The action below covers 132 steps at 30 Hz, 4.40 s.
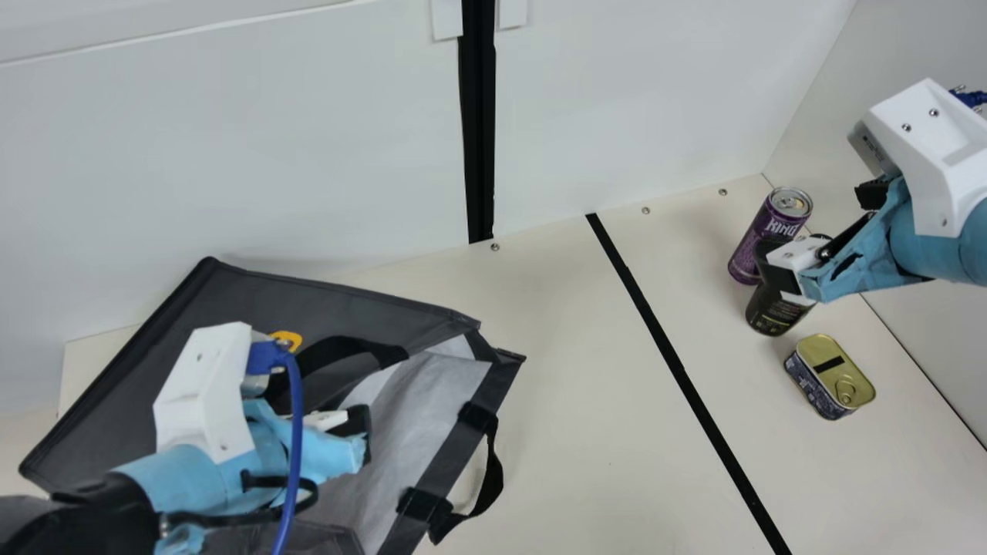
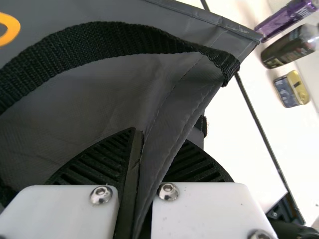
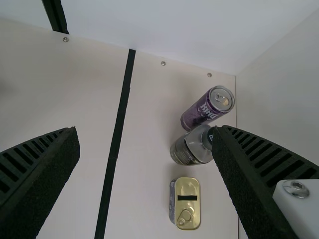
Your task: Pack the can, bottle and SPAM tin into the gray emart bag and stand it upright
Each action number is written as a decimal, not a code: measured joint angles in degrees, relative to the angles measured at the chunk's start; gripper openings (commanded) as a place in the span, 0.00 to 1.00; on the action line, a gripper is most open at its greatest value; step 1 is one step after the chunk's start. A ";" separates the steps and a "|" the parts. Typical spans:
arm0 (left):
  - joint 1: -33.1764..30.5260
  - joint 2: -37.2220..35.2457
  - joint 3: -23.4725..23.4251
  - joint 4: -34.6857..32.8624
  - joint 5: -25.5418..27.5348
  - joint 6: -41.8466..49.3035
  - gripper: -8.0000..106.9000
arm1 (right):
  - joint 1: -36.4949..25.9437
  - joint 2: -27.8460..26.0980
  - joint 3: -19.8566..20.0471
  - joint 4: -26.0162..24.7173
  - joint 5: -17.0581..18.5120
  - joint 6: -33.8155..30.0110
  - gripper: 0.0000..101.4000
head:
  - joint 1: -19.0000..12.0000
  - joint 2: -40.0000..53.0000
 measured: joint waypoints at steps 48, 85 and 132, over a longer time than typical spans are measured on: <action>8.56 2.93 -0.78 -9.84 -0.78 8.30 0.00 | 0.00 0.00 0.00 0.00 0.00 0.00 0.94 | -0.09 -0.09; 8.56 2.93 -0.78 -9.84 -0.78 8.30 0.00 | 4.25 7.50 -6.90 -12.39 -3.39 10.33 0.94 | 0.00 0.00; 8.56 2.93 -0.78 -9.84 -0.78 8.30 0.00 | 5.61 33.65 -26.35 -21.89 0.03 24.21 0.94 | 0.00 -0.09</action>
